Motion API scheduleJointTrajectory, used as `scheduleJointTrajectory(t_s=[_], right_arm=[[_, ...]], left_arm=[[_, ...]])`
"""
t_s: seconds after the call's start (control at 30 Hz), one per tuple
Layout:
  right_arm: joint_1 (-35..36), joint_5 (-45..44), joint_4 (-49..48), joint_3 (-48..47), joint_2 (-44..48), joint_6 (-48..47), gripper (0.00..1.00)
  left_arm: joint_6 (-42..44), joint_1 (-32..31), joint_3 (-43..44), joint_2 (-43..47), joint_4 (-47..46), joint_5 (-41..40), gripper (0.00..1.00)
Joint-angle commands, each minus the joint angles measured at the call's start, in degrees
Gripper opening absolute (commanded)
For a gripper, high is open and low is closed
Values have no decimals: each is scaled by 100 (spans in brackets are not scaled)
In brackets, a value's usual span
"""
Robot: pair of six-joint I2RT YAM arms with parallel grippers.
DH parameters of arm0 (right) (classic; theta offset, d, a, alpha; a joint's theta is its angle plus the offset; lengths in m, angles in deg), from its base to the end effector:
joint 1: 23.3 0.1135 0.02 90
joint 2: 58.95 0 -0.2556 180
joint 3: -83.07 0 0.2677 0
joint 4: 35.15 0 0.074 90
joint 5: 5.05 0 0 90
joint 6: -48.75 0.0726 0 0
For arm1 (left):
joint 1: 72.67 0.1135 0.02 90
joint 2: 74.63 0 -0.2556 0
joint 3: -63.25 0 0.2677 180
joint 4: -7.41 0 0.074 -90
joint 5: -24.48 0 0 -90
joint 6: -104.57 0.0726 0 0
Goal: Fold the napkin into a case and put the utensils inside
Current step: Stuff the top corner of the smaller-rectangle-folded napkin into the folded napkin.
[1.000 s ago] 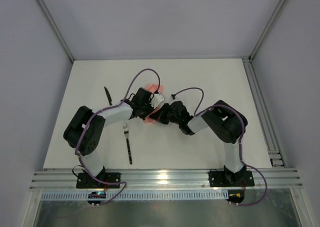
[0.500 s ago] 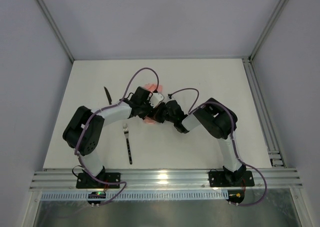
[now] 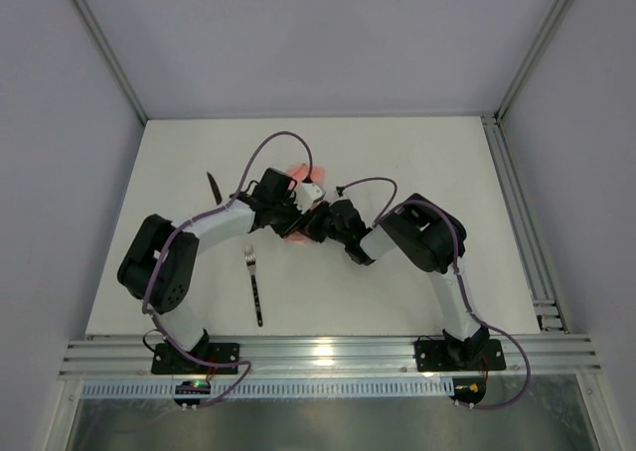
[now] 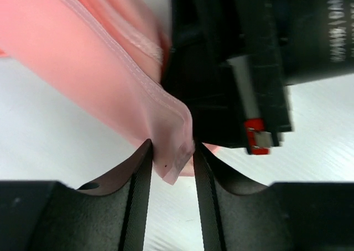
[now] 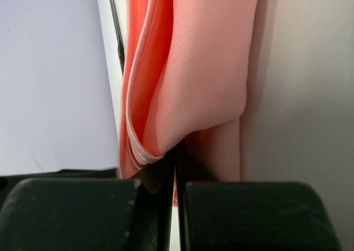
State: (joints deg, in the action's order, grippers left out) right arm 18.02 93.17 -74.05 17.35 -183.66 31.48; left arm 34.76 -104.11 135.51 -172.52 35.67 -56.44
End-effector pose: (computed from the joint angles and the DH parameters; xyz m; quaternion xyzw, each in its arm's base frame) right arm 0.3239 0.2986 0.0441 0.1818 0.7981 0.5114 0.2618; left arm 0.3202 -0.2092 0.1332 0.4348 0.8425 -0.1052 0.3001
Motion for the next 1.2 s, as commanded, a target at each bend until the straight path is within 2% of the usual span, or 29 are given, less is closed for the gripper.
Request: scheduleJointTrajectory(t_s=[0.0, 0.2, 0.4, 0.53, 0.67, 0.77, 0.8, 0.87, 0.9, 1.0, 1.03, 1.17], right_arm=[[-10, -234, -334, -58, -203, 215, 4], [-63, -313, -360, 127, -230, 382, 4], [-80, -313, -281, 206, -151, 444, 4], [-80, -278, -229, 241, -124, 470, 4], [-80, -261, -150, 215, -115, 532, 4], [-72, -217, -79, 145, -133, 523, 4], [-80, -216, -79, 136, -150, 523, 4], [-72, -199, -79, 136, -151, 514, 4], [-63, -208, -79, 144, -142, 497, 4], [-71, -260, -79, 197, -107, 497, 4], [-63, -260, -79, 206, -89, 497, 4], [-63, -252, -79, 224, -63, 479, 4]], left_arm=[[152, -82, 169, 94, 366, 1129, 38], [363, -46, 133, 305, 517, 1500, 45], [635, 59, 422, 446, 920, 1632, 46], [1039, 103, 704, 639, 1579, 1895, 46], [1891, 217, 1161, 1173, 3131, 2666, 46], [2191, 848, 1653, 1237, 3715, 2881, 45], [1739, 1233, 1628, 1254, 3237, 2297, 46], [1341, 1412, 1356, 1141, 2498, 1600, 51], [1287, 1404, 1347, 827, 2320, 1579, 54], [1041, 1229, 1461, 254, 2249, 1378, 54], [875, 1071, 1391, 26, 1831, 1072, 54], [706, 815, 882, -99, 826, 894, 59]])
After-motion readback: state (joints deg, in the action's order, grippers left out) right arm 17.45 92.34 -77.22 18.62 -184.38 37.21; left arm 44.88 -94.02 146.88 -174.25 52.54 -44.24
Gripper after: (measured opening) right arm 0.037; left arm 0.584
